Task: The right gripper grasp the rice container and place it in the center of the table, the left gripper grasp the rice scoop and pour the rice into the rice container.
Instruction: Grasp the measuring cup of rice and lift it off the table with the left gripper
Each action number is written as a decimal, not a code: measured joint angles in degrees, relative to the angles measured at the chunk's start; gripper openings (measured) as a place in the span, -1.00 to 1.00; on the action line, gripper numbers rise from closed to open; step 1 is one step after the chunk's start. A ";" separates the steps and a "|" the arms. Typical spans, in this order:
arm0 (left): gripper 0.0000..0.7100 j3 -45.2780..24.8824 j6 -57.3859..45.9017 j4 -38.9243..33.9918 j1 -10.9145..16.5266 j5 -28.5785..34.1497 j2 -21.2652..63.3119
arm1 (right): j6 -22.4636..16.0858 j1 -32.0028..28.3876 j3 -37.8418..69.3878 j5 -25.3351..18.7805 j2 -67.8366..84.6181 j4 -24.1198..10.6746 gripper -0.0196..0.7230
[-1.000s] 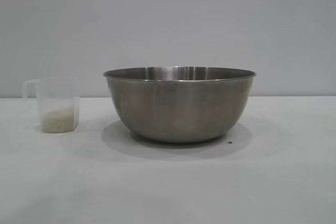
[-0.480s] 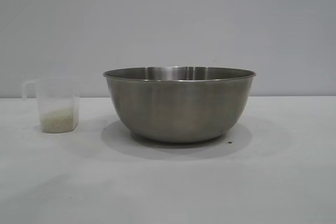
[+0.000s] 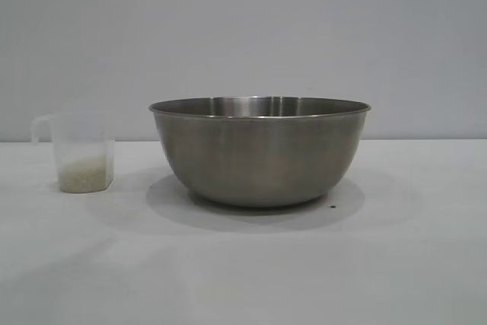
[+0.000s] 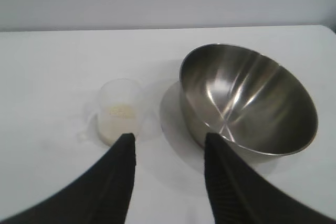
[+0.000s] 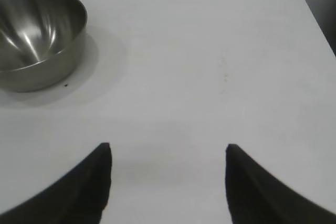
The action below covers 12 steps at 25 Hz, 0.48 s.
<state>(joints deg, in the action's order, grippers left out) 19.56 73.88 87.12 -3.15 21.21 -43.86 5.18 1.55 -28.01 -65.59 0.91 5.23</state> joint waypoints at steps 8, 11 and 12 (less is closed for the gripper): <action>-0.24 0.00 -10.55 12.91 0.00 2.24 -0.10 | 0.00 0.00 0.00 0.00 0.00 0.00 0.13; -0.24 0.00 -18.05 13.24 0.00 6.35 -0.10 | 0.00 0.00 0.00 0.00 0.00 0.00 0.13; -0.24 0.00 -20.96 13.36 0.00 8.23 -0.10 | 0.00 0.00 0.00 0.00 0.00 0.00 0.13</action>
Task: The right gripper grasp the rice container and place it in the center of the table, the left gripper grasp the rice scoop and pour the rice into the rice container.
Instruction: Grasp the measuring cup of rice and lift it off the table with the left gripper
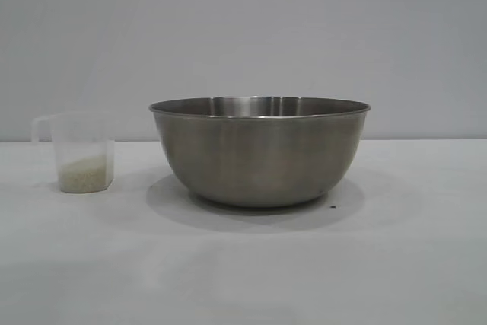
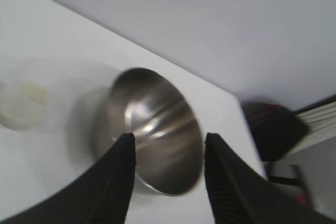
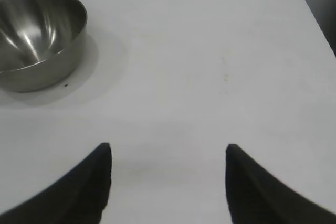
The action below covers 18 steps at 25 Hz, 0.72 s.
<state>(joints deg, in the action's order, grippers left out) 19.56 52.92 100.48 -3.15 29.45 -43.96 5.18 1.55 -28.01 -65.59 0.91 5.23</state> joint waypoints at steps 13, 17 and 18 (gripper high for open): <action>-0.24 0.60 19.44 -19.24 0.00 25.87 0.00 | 0.00 0.00 0.00 0.00 0.00 0.00 0.13; -0.24 4.80 20.04 -37.42 0.00 25.47 0.00 | 0.00 0.00 0.00 0.00 0.00 0.00 0.13; -0.24 6.10 20.16 -41.62 0.00 24.84 0.00 | 0.00 0.00 0.00 0.00 0.00 0.00 0.13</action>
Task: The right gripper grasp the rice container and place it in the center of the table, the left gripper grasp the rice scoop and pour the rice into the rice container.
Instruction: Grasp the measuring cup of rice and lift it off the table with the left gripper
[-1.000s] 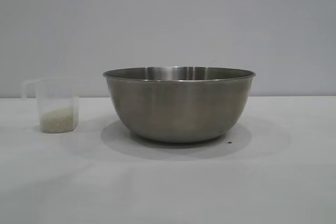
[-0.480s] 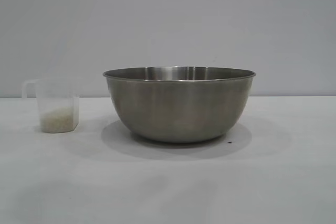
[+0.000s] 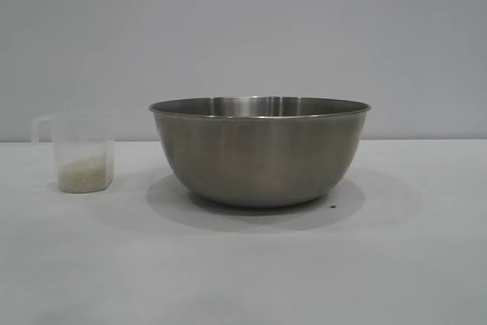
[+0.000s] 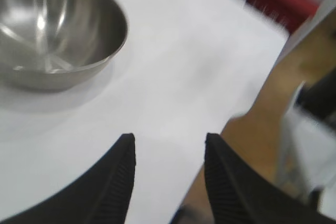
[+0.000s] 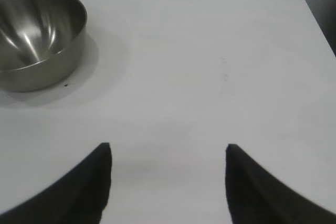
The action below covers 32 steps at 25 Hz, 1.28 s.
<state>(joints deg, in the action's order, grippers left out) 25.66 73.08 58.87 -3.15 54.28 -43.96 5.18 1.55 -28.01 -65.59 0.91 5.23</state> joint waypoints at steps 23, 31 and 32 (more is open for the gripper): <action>-0.24 5.07 -65.85 -67.46 0.00 -32.70 0.00 | 0.00 0.00 0.00 0.00 0.00 0.00 0.13; -0.24 5.56 -65.75 -58.52 0.00 -38.50 0.00 | 0.00 0.00 0.00 0.00 0.00 0.00 0.13; -0.24 5.56 -65.75 -57.74 0.00 -38.55 0.00 | 0.00 0.00 0.00 0.00 0.00 0.00 0.13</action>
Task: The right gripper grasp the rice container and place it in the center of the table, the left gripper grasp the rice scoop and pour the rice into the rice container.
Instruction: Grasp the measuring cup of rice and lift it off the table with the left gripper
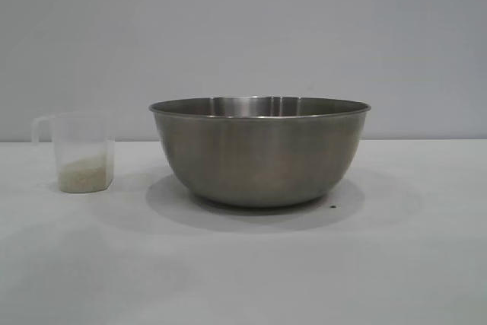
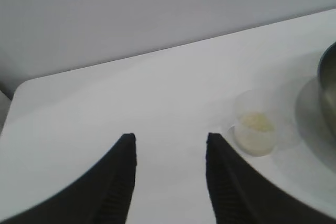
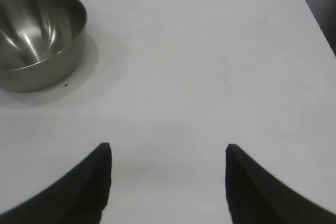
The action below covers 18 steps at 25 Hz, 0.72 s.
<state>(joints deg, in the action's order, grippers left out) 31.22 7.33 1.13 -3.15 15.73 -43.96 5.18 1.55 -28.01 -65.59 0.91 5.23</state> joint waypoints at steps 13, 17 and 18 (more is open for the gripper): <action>-0.24 -2.89 6.72 4.51 0.00 9.58 -2.63 | 0.00 0.00 0.00 0.00 0.00 0.00 0.13; -0.24 -2.89 13.30 12.53 0.00 9.47 -6.73 | 0.00 0.00 0.00 0.00 0.00 0.00 0.13; -0.24 -2.89 15.78 15.59 0.00 9.36 -7.80 | 0.00 0.00 0.00 0.00 0.00 0.00 0.13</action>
<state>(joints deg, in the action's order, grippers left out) 28.33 23.11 16.72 -3.15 25.09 -51.75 5.18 1.55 -28.01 -65.59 0.91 5.23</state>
